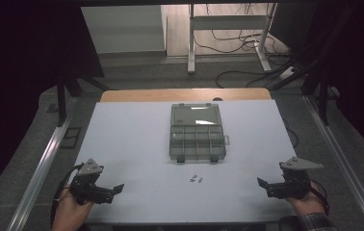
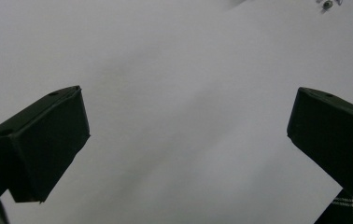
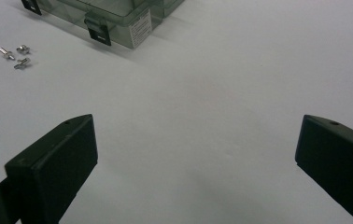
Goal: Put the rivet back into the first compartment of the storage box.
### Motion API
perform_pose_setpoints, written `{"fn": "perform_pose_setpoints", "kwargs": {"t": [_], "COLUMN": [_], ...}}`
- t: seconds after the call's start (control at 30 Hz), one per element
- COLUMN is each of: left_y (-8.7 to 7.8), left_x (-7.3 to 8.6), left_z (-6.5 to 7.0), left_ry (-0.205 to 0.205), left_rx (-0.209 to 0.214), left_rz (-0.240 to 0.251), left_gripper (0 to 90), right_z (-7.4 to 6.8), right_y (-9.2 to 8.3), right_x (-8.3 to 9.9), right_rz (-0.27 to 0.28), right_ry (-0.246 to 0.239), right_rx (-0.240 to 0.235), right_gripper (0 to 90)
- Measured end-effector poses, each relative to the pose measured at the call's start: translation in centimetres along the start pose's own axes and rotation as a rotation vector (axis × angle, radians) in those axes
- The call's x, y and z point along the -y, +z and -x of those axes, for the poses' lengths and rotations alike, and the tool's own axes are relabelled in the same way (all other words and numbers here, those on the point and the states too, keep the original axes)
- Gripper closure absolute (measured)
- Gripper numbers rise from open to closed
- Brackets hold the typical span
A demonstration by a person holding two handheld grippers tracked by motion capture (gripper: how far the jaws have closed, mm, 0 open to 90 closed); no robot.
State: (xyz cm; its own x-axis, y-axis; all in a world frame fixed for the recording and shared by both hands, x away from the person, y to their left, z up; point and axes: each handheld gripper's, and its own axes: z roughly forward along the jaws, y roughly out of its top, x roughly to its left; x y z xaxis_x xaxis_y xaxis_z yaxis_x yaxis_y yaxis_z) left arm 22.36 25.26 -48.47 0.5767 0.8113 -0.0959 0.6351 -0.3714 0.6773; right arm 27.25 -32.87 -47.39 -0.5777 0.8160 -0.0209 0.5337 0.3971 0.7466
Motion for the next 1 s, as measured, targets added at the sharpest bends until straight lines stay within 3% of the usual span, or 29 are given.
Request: {"fn": "perform_pose_setpoints", "kwargs": {"t": [0.37, 1.0], "left_y": [1.2, 3.7], "left_x": [-1.2, -5.6], "left_z": [0.4, 2.9], "left_ry": [0.026, 0.118], "left_rx": [0.037, 0.099], "left_rz": [-0.016, -0.08], "left_gripper": [0.0, 0.0], "right_z": [-0.1, -0.3], "right_y": [0.1, 0.3], "right_x": [0.1, 0.3], "right_rz": [-0.003, -0.024], "right_ry": [-0.01, -0.019], "right_rx": [0.003, -0.014], "right_gripper": [0.0, 0.0]}}
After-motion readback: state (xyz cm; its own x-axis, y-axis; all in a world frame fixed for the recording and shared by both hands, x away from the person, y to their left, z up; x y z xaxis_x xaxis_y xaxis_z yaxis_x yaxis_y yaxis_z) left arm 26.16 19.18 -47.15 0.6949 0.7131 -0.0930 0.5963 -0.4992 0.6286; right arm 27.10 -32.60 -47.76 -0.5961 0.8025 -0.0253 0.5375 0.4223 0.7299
